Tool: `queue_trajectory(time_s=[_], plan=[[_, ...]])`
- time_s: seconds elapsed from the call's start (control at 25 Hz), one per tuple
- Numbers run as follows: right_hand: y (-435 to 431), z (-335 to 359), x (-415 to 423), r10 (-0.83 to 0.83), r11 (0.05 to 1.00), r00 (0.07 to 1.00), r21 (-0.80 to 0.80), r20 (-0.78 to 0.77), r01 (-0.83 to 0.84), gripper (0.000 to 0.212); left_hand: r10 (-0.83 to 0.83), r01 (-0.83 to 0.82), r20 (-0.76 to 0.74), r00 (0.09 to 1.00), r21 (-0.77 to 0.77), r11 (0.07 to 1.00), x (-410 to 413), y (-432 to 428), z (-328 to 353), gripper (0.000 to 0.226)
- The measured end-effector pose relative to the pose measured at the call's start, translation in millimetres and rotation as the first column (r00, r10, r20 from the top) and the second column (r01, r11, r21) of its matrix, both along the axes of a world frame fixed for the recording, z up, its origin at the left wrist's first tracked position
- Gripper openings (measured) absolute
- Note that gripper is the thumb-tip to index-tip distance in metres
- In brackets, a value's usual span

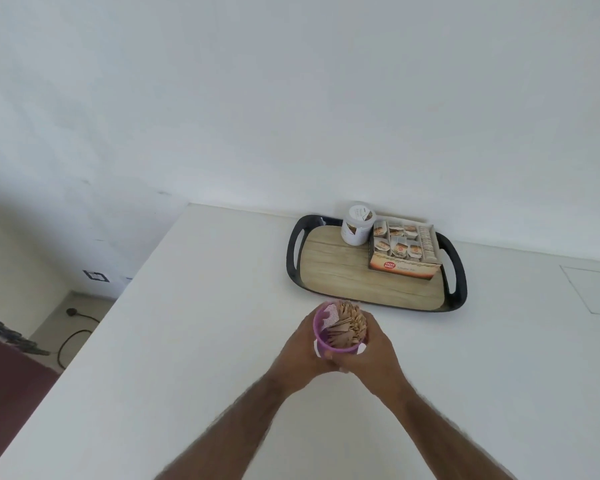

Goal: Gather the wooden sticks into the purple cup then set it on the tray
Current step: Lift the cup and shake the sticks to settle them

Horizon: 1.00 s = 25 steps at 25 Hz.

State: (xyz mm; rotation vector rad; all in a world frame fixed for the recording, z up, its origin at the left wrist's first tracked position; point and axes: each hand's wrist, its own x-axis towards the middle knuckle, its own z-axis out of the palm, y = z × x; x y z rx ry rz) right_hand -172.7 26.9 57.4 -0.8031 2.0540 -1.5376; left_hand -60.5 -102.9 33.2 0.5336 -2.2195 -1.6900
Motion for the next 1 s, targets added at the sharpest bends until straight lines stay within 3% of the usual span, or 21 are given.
queue_trajectory(time_s=[0.24, 0.48, 0.84, 1.0], plan=[[6.9, 16.6, -17.2, 0.038, 0.999, 0.997, 0.018, -0.061, -0.037, 0.084, 0.077, -0.076, 0.016, 0.997, -0.039, 0.996, -6.8, 17.3, 5.9, 0.106], [3.8, 26.4, -14.8, 0.085, 0.996, 0.992, 0.016, -0.098, -0.084, 0.084, 0.188, -0.193, -0.094, 0.978, -0.047, 0.980, -15.2, 22.5, 19.0, 0.083], [20.8, 27.1, -13.8, 0.023, 1.000, 0.997, -0.019, -0.078, -0.025, 0.086, 0.094, -0.104, -0.093, 0.991, -0.104, 0.989, -6.7, 26.0, 23.3, 0.102], [27.2, 18.0, 1.8, 0.011, 1.000, 0.999, -0.020, -0.037, -0.012, 0.087, 0.102, -0.107, -0.080, 0.992, -0.058, 0.993, -6.4, 39.0, 21.2, 0.089]])
